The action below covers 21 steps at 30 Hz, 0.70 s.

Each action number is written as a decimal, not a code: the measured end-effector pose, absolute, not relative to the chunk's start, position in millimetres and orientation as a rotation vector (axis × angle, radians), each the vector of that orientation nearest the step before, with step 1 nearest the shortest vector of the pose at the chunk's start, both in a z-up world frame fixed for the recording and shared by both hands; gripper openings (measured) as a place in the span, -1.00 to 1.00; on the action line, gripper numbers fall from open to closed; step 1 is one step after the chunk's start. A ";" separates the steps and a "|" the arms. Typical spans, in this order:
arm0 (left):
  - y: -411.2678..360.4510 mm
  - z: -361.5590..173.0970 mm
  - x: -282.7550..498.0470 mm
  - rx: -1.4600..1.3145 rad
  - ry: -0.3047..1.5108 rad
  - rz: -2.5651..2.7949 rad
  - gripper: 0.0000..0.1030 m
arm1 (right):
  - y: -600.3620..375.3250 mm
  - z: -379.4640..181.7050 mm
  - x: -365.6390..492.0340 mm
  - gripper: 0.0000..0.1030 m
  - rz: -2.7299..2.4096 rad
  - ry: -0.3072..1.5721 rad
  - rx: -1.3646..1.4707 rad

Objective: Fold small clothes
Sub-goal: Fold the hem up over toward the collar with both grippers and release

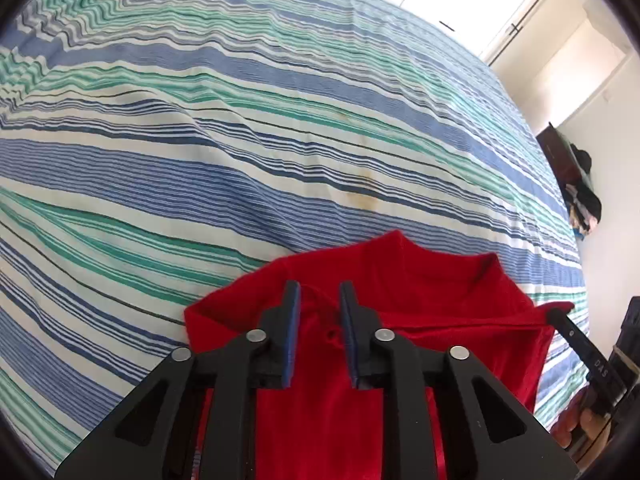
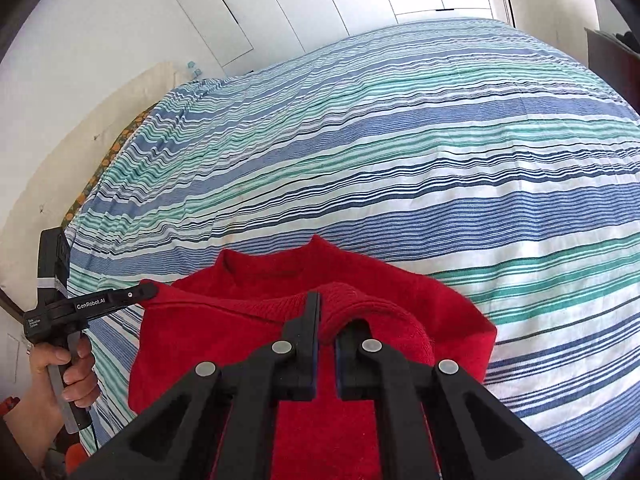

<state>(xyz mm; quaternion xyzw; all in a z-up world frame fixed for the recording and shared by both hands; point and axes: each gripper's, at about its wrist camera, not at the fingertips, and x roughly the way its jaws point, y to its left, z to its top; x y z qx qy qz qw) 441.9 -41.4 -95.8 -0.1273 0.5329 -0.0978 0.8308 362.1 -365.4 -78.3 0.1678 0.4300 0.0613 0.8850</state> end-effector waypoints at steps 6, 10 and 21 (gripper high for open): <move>-6.4 -77.6 424.8 -0.327 1.041 -0.166 -0.28 | -386.7 -82.6 356.0 -0.31 0.089 0.857 0.409; -24.3 -67.7 360.4 -0.236 0.988 -0.360 -0.20 | -366.1 -72.3 321.4 -0.31 0.214 0.859 0.330; -39.3 -100.3 286.7 -0.083 1.047 -0.296 0.42 | -356.3 -123.2 226.8 -0.32 0.179 1.001 0.310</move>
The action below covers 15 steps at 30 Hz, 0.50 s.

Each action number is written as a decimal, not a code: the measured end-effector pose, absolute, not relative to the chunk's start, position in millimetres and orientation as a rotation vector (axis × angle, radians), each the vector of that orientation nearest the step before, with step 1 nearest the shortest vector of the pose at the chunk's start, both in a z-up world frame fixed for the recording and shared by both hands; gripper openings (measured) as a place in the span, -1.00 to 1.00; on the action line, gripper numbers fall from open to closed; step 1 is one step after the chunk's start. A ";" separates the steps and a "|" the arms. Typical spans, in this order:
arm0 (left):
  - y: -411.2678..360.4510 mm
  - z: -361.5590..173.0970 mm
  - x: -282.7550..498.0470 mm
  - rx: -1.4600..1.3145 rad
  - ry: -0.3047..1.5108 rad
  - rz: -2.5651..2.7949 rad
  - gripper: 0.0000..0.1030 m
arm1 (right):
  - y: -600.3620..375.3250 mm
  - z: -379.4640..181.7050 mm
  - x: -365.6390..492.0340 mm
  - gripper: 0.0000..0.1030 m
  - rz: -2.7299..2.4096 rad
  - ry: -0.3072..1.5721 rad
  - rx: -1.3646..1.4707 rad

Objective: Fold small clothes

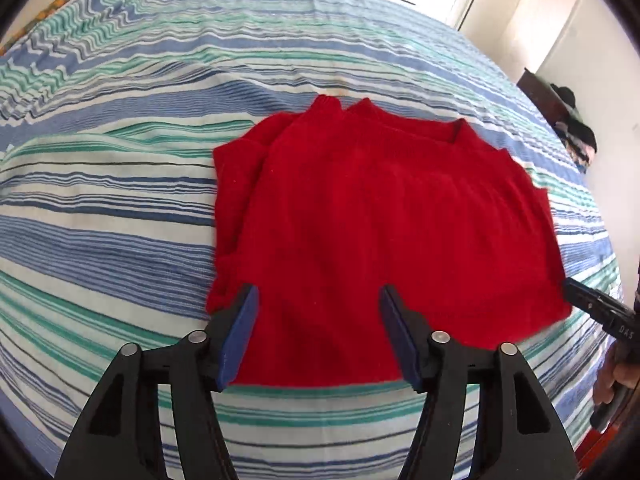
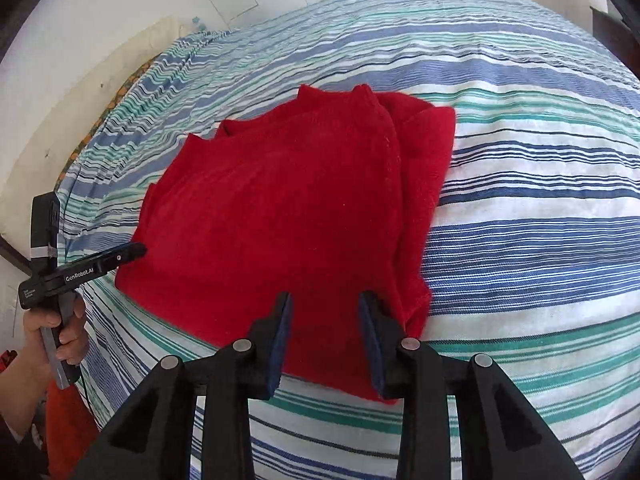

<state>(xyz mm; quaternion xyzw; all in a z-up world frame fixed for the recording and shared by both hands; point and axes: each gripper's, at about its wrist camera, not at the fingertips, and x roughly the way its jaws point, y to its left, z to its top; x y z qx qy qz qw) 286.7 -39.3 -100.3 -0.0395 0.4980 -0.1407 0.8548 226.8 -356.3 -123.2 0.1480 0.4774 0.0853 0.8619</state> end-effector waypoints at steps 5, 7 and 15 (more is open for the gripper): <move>-42.1 -95.9 206.7 0.025 1.002 -0.300 0.72 | -329.3 -100.4 171.8 -0.02 0.195 0.951 0.231; -44.4 -110.5 171.5 0.098 1.010 -0.290 0.72 | -314.0 -109.0 146.6 0.02 0.188 0.983 0.196; -26.0 -158.9 95.9 0.152 1.031 -0.210 0.97 | -290.3 -153.3 59.5 0.27 0.069 1.011 0.136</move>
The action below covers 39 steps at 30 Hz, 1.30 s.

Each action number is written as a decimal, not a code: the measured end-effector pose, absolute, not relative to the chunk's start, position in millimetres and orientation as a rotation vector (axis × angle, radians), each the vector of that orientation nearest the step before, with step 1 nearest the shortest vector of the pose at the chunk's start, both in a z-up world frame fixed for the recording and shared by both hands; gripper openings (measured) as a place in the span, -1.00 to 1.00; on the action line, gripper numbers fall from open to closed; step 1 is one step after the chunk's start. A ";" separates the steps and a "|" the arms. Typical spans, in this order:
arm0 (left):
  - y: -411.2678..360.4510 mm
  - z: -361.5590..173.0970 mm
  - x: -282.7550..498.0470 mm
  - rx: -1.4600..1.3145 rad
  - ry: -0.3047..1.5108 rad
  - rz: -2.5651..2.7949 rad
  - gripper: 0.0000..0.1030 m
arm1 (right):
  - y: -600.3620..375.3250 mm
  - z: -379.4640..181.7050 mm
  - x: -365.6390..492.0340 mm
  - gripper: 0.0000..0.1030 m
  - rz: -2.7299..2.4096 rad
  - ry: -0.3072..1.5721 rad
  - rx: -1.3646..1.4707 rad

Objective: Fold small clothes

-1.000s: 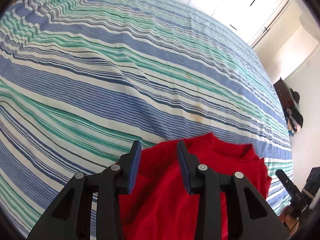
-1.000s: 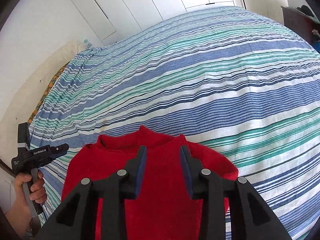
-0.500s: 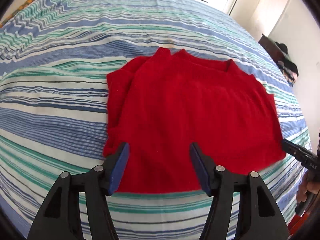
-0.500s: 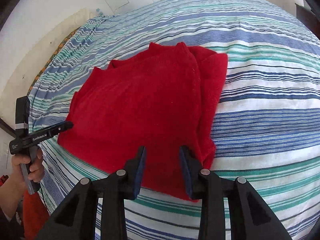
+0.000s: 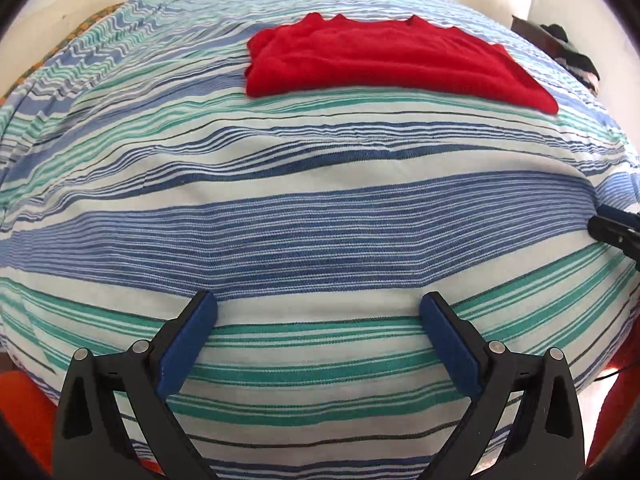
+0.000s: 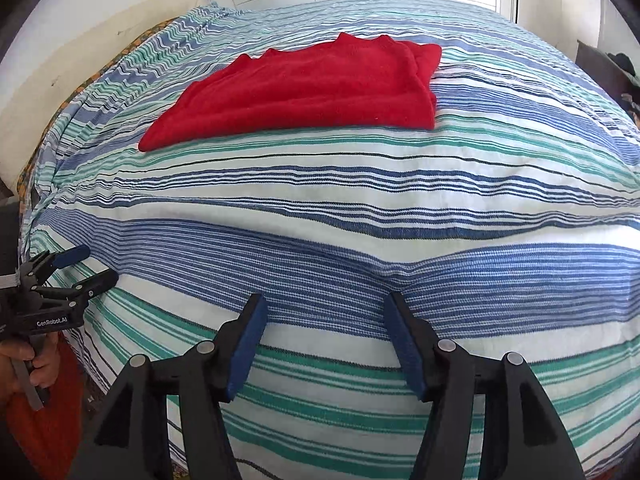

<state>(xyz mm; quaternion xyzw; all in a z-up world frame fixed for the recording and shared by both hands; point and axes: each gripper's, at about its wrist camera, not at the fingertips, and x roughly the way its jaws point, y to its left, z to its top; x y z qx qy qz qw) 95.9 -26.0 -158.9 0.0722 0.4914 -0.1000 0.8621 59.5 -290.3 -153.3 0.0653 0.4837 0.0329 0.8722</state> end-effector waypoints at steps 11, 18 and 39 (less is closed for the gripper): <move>-20.6 -168.5 99.9 0.104 1.040 -0.239 0.99 | -263.6 -170.2 55.2 0.74 0.027 0.939 0.048; -20.0 -168.2 98.0 0.120 1.046 -0.258 0.99 | -264.3 -170.0 50.7 0.75 0.029 0.927 0.047; -101.4 -77.2 260.9 0.115 1.002 -0.295 0.97 | -261.2 -168.9 54.6 0.86 0.024 0.977 0.032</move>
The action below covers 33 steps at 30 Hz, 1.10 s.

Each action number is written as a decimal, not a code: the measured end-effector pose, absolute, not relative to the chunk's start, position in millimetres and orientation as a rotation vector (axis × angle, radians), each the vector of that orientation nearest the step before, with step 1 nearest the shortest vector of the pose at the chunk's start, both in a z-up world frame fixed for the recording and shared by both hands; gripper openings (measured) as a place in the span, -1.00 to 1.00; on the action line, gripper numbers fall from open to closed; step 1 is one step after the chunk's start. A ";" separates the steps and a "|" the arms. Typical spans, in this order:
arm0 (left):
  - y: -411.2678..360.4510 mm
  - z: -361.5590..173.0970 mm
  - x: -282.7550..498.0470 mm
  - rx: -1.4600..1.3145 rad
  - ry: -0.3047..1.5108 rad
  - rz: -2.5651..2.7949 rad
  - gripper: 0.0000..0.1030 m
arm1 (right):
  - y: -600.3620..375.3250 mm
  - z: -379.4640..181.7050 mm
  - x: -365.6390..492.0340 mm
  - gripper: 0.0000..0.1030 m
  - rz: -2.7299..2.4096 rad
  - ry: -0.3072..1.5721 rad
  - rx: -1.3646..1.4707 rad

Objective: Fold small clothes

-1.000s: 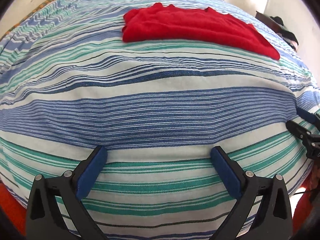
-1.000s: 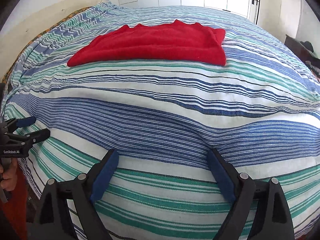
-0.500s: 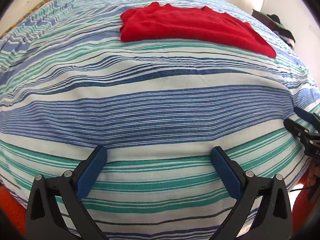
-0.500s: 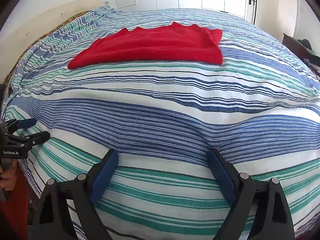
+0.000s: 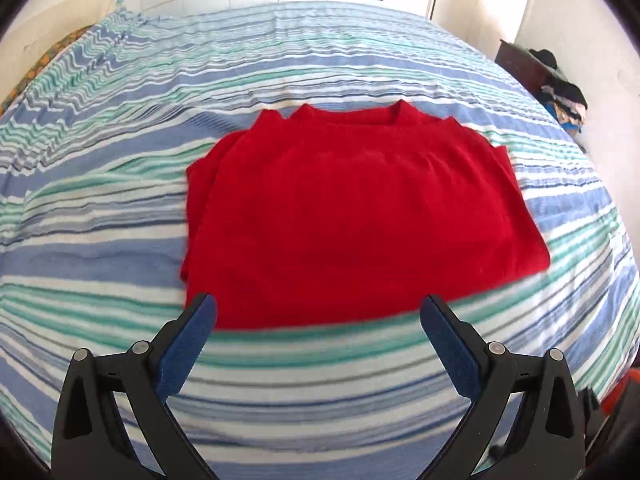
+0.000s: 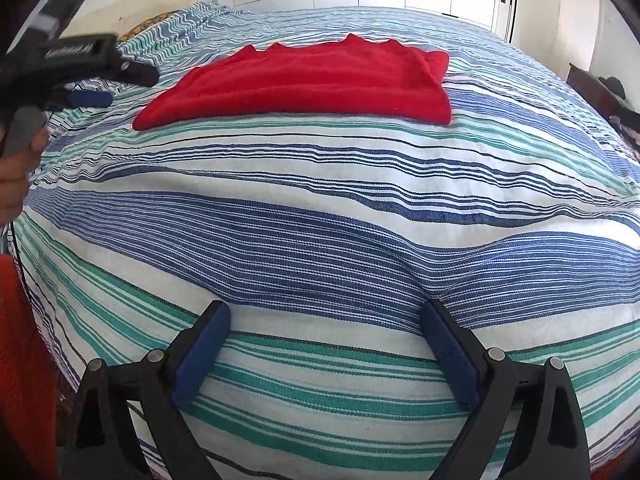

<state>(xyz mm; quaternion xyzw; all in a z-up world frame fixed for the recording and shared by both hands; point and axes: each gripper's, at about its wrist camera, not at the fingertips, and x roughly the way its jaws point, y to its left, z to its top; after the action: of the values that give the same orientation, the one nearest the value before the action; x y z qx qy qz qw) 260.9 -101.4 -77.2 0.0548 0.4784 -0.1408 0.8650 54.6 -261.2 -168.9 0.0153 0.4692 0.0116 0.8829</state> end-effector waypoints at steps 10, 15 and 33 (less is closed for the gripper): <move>-170.3 -115.0 370.8 0.289 1.028 -0.179 0.96 | -262.8 -170.9 62.0 1.00 0.076 1.019 0.036; -169.6 -137.5 318.4 0.415 0.992 -0.234 0.96 | -264.6 -171.3 62.4 1.00 0.083 1.014 0.036; -24.8 -95.1 224.5 0.138 1.050 -0.288 0.97 | -261.7 -170.1 55.9 1.00 0.069 0.983 0.029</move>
<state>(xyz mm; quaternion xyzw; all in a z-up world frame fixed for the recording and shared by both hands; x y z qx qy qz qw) 224.5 -24.8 -95.1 0.0657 0.4992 -0.1371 0.8531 55.9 -261.7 -170.1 0.0138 0.4718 0.0329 0.8810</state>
